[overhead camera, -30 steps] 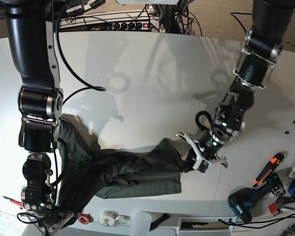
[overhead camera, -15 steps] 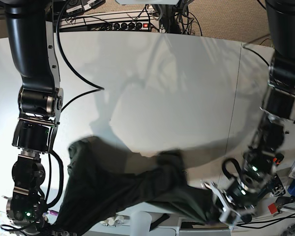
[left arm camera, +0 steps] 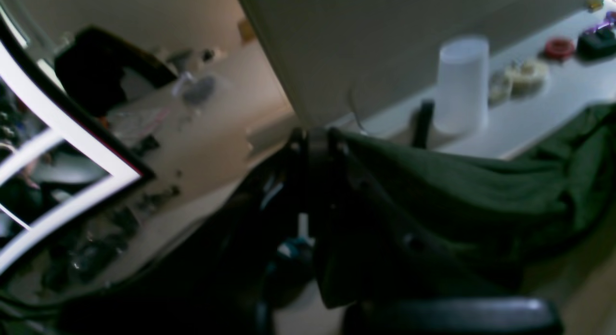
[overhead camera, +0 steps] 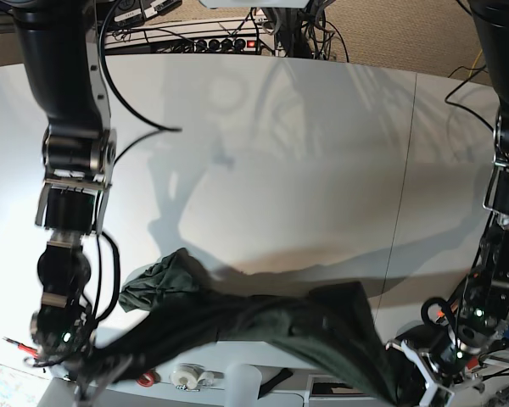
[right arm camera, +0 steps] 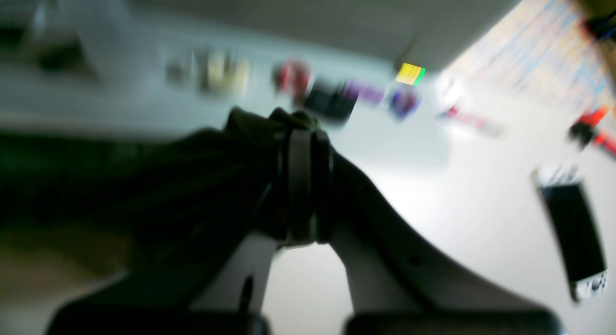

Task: Layout the t-shirt on the table in an organized manner, then fold the t-shirt properly
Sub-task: 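Lift and pull the shirt with both grippers to stretch it out, then raise the held shirt high with both grippers, spreading them apart, then swing the lifted shirt with the right gripper across toward the left gripper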

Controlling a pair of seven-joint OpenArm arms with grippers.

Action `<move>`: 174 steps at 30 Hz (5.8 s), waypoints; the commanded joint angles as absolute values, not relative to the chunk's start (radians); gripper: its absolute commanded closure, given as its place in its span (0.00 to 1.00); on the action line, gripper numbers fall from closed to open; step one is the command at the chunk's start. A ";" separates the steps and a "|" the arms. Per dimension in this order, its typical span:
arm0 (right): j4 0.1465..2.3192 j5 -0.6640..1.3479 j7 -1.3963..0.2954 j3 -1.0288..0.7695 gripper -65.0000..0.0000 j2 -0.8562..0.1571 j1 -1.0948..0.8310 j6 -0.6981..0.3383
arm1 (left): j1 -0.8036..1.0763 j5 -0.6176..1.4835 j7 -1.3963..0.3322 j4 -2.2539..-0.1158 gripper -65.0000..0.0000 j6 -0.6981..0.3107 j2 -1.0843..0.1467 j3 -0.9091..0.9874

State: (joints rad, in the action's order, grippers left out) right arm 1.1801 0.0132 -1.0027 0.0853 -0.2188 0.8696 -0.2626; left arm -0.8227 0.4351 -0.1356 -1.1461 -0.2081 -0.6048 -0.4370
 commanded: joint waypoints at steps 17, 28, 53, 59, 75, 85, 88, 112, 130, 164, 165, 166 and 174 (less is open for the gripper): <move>1.619 0.246 -1.075 0.083 1.00 -0.228 0.533 -0.403 | -0.742 0.476 -0.114 -1.161 1.00 -0.287 -0.687 -0.426; 1.820 0.117 -0.949 0.083 1.00 -0.227 0.495 -0.314 | -0.751 0.482 -0.097 -1.162 1.00 -0.289 -0.763 -0.339; 1.546 0.036 -0.899 0.078 1.00 -0.168 0.825 -0.199 | -0.845 0.709 -0.196 -1.161 1.00 -0.437 -0.896 -0.107; 1.721 0.062 -0.919 0.077 1.00 -0.146 0.762 -0.224 | -0.845 0.823 -0.207 -1.162 1.00 -0.506 -0.920 -0.106; 2.142 0.009 -0.917 0.077 1.00 -0.110 0.389 -0.239 | -0.825 1.229 -0.390 -1.164 1.00 -0.698 -1.031 -0.032; 2.302 -0.035 -0.906 0.077 1.00 -0.111 0.240 -0.239 | -0.496 1.310 -0.392 -1.236 1.00 -0.698 -0.948 0.221; 2.302 -0.036 -0.904 0.077 1.00 -0.111 0.226 -0.239 | -0.402 1.300 -0.388 -1.320 1.00 -0.698 -0.892 0.293; 2.356 -0.233 -0.886 0.076 1.00 -0.169 -0.105 -0.229 | 0.095 1.234 -0.333 -1.788 1.00 -0.698 -0.645 0.770; 2.356 -0.233 -0.791 0.076 1.00 -0.264 -0.039 -0.149 | 0.076 1.185 -0.311 -2.181 1.00 -0.698 -0.544 0.891; 1.907 0.080 -0.744 0.082 1.00 -0.064 0.606 -0.254 | -0.120 0.892 -0.235 -2.248 1.00 -0.512 -0.552 0.930; 1.933 0.112 -0.748 0.088 1.00 -0.045 0.596 -0.277 | -0.112 0.881 -0.235 -2.247 1.00 -0.513 -0.552 0.930; 1.963 0.138 -0.749 0.097 1.00 -0.028 0.582 -0.298 | -0.106 0.872 -0.235 -2.247 1.00 -0.513 -0.551 0.930; 2.223 0.175 -0.738 0.253 1.00 0.110 0.491 -0.345 | -0.044 0.857 -0.235 -2.240 1.00 -0.511 -0.551 0.930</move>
State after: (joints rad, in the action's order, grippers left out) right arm 2.2120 0.1677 -0.7761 0.2573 0.1051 0.4652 -0.3508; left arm -0.0334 0.8501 -0.2604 -2.2326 -0.5228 -0.5297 0.9249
